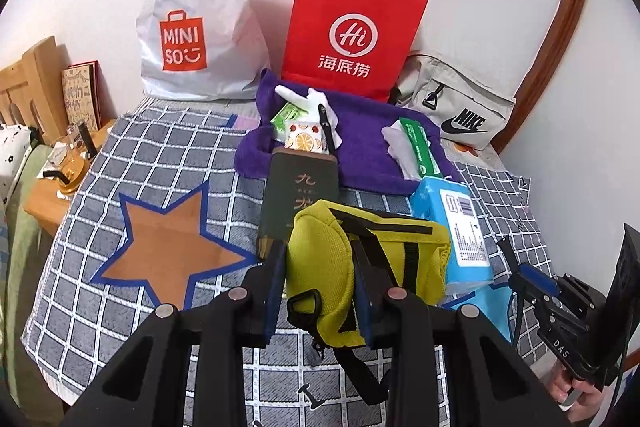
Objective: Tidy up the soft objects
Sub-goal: 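Carry the yellow pouch and black strap up over the purple towel with both tools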
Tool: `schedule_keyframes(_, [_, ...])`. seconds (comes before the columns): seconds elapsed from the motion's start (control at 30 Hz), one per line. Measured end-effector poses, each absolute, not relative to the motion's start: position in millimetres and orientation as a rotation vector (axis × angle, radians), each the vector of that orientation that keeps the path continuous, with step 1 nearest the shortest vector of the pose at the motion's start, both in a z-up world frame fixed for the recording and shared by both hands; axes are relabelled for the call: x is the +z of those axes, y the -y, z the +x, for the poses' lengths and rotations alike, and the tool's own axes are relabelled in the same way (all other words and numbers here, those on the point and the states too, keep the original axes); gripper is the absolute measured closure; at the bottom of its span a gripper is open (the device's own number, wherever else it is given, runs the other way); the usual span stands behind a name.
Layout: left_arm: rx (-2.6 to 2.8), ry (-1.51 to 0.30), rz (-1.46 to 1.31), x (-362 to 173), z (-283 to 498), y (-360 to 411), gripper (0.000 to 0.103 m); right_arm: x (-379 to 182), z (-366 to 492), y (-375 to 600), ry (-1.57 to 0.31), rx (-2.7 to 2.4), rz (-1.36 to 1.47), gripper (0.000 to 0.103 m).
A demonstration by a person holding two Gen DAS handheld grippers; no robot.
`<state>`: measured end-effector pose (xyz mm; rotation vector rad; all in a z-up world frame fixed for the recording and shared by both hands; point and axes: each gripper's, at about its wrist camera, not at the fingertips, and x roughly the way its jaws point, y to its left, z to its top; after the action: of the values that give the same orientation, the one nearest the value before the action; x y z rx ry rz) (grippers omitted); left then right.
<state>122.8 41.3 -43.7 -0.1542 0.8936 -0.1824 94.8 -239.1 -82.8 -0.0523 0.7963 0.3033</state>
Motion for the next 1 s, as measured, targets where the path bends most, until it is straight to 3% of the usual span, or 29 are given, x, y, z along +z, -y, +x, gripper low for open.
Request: schedule_keyframes(1.0, [-0.176,-0.872,-0.187,-19.0,179.6,-43.0,0.074,-39.0,183.3,248.2,-0.718,0.29,-0.03,0.083])
